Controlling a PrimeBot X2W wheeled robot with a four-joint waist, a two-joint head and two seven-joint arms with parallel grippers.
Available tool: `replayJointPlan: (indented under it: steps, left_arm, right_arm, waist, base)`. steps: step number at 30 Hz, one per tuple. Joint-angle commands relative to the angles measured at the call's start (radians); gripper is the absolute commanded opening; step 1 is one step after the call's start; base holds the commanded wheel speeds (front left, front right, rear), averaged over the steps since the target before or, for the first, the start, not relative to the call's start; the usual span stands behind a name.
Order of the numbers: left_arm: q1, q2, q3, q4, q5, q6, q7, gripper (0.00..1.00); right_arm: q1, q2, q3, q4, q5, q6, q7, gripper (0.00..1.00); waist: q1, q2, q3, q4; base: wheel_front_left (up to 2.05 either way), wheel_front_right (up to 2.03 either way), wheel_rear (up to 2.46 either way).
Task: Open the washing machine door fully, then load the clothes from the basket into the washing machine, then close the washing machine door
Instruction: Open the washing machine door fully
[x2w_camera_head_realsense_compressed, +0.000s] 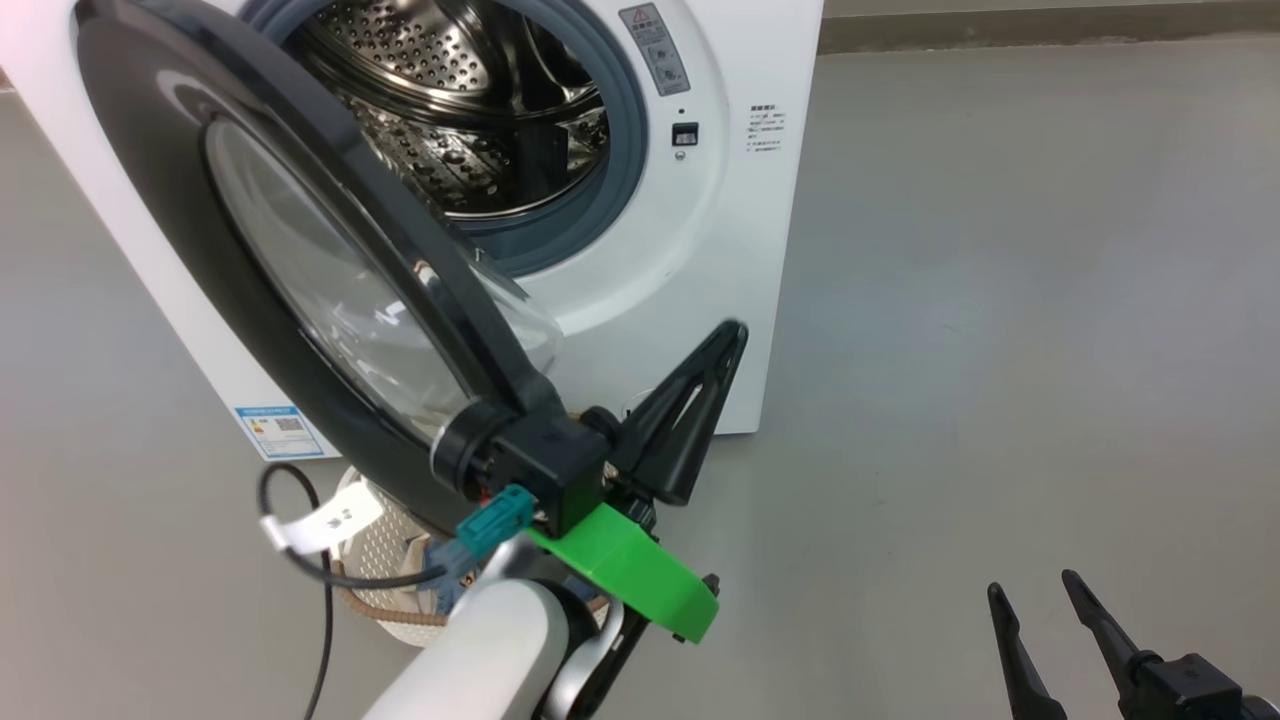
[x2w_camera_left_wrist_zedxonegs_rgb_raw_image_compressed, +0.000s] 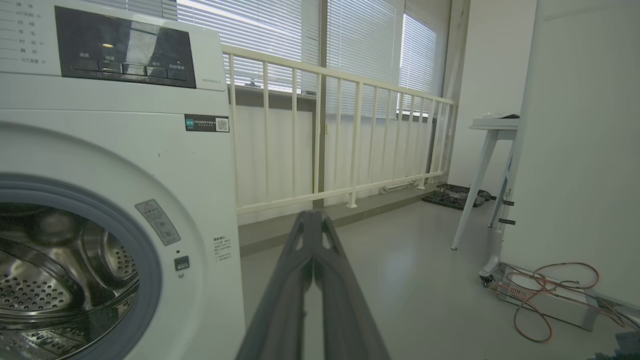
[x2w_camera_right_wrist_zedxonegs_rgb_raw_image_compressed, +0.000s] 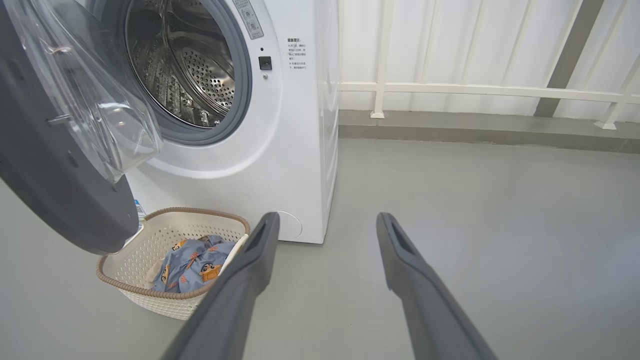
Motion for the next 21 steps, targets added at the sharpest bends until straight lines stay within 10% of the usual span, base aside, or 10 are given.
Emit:
replayJointPlan:
  steps: [1,21]
  left_arm:
    - [-0.040,0.015,0.019,0.008,-0.014,0.015,0.002,0.00]
    - [-0.095,0.015,-0.042,0.382,-0.127,0.127,-0.128,0.00]
  right_arm:
    - [-0.033,-0.012,0.028,-0.030,-0.013,0.006,-0.013,1.00]
    - [-0.024,0.002,0.030,-0.087,-0.030,0.006,-0.003,1.00]
  waist:
    - [-0.0001,0.0000,0.000,-0.004]
    - [-0.0001,0.0000,-0.003,-0.028]
  base:
    - [0.00,0.00,0.00]
    - [0.00,0.00,0.00]
